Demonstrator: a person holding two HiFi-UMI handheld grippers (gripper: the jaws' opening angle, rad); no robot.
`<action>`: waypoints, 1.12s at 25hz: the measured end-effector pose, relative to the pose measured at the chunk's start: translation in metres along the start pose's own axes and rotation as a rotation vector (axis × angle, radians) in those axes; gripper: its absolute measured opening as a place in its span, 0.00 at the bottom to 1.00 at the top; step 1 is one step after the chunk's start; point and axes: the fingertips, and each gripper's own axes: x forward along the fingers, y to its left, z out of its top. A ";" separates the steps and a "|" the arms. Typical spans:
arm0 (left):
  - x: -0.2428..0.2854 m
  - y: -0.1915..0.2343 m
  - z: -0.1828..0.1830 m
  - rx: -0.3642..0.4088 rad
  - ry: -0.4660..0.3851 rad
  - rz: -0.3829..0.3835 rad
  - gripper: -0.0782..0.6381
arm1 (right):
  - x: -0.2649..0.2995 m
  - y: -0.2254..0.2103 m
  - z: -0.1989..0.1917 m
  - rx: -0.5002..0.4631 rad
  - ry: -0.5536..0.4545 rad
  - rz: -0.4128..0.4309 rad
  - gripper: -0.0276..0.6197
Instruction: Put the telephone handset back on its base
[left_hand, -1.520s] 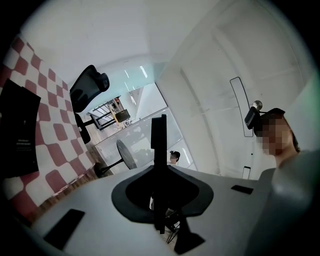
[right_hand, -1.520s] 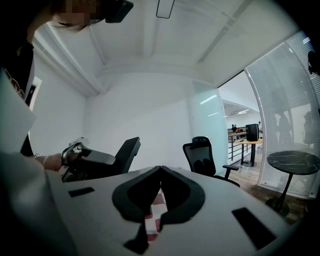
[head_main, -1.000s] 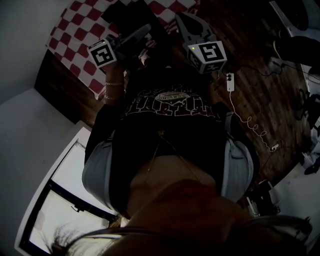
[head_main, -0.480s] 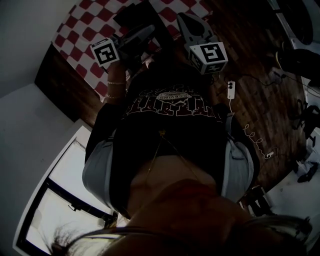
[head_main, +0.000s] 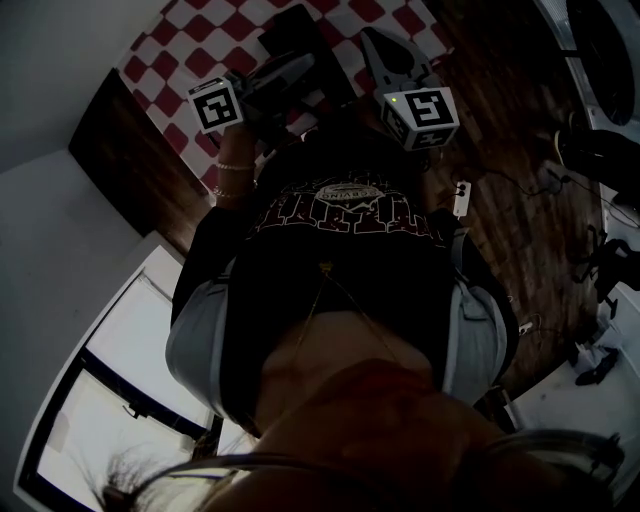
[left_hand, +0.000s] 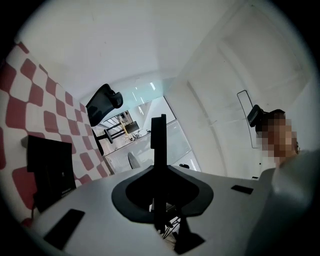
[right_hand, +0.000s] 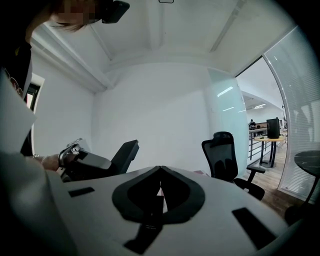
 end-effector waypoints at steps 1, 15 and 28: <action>-0.004 0.003 0.002 -0.003 -0.005 0.006 0.21 | 0.004 0.001 -0.003 0.000 0.005 0.001 0.07; -0.050 0.025 0.017 -0.035 -0.104 0.079 0.21 | 0.049 0.024 -0.009 -0.028 0.047 0.111 0.07; -0.060 0.051 0.010 -0.066 -0.137 0.154 0.21 | 0.062 0.023 -0.018 -0.013 0.080 0.179 0.07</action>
